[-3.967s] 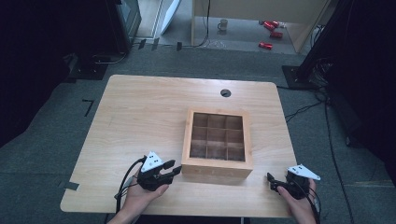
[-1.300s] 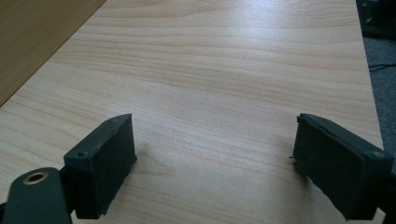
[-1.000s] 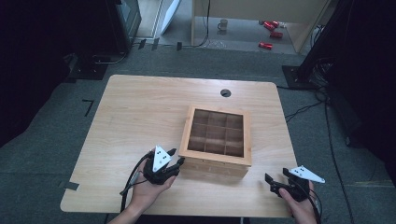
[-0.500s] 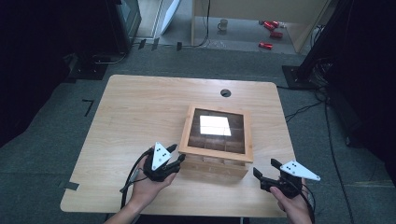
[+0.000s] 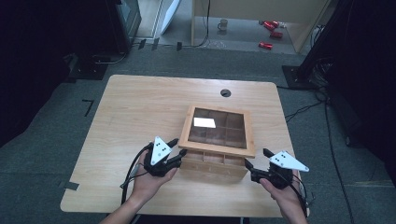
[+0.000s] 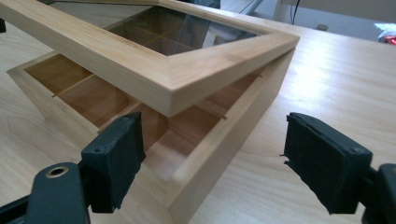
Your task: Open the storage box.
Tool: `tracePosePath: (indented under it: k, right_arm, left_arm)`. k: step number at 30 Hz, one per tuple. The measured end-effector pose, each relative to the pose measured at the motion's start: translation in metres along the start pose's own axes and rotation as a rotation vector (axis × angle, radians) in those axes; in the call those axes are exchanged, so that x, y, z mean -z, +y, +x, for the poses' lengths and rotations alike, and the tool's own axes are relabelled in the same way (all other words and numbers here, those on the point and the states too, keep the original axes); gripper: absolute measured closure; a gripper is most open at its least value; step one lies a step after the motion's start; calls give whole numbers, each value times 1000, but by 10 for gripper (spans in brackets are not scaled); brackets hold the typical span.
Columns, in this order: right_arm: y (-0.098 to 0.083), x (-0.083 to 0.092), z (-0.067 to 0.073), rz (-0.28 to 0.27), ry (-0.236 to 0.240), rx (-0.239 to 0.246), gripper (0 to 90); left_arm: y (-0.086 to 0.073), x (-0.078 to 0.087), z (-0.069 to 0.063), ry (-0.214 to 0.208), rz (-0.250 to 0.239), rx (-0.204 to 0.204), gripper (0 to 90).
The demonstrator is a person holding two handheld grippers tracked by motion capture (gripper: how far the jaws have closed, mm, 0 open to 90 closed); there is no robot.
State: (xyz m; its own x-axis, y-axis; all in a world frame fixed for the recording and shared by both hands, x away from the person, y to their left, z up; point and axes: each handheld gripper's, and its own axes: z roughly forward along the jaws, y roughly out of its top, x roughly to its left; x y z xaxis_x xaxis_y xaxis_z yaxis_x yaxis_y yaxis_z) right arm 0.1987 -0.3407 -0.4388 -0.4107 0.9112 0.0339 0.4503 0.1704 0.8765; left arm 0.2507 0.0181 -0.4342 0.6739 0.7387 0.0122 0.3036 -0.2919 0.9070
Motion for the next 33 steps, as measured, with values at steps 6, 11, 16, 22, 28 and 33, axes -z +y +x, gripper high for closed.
tracePosePath:
  k: [6,11,16,22,28,33]
  right_arm:
    - [12,-8,3,-11,-78,26,184]
    - [17,-9,4,-38,-76,50,191]
    - [22,-7,12,-106,-77,151,307]
    - [21,-7,21,-140,-72,236,376]
    - [19,-8,21,-141,-70,251,376]
    - [18,-8,21,-146,-70,259,379]
  left_arm:
    - [9,1,2,2,-21,4,547]
    - [11,1,2,0,-22,5,547]
    - [13,1,3,-5,-26,17,547]
    - [13,1,5,-13,-18,21,542]
    - [7,6,10,-28,-18,61,511]
    - [0,14,17,-34,-10,72,492]
